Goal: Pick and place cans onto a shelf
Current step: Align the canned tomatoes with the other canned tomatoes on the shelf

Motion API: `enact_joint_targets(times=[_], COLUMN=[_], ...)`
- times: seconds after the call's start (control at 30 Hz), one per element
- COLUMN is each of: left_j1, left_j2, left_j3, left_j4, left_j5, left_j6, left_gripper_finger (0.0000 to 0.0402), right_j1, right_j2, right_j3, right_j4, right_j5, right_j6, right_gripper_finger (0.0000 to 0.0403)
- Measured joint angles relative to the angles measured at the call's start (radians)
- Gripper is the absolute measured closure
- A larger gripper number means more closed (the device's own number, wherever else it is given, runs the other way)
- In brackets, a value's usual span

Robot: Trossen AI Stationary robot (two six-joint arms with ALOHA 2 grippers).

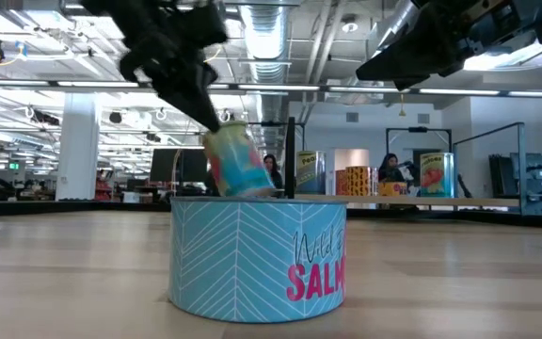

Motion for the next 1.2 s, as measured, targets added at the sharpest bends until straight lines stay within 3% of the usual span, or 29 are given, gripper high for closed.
enact_joint_targets(times=[0.37,0.77,1.2], left_j1=[-0.042,-0.043,-0.048], left_j2=[0.258,0.254,0.244], left_j3=[0.201,0.216,0.215], left_j4=[-0.008,-0.04,-0.032], left_j5=[-0.028,-0.019,-0.02], left_j6=[0.308,0.364,0.348], left_gripper_finger=[0.0401,0.0399,0.033], right_j1=[0.002,0.002,0.002], right_j2=[0.0,0.0,0.0], right_j3=[0.0,0.0,0.0], right_j4=[-0.003,-0.006,-0.007], right_j5=[0.0,-0.001,-0.002], right_j6=[0.002,0.003,0.006], right_gripper_finger=[0.039,0.039,0.039])
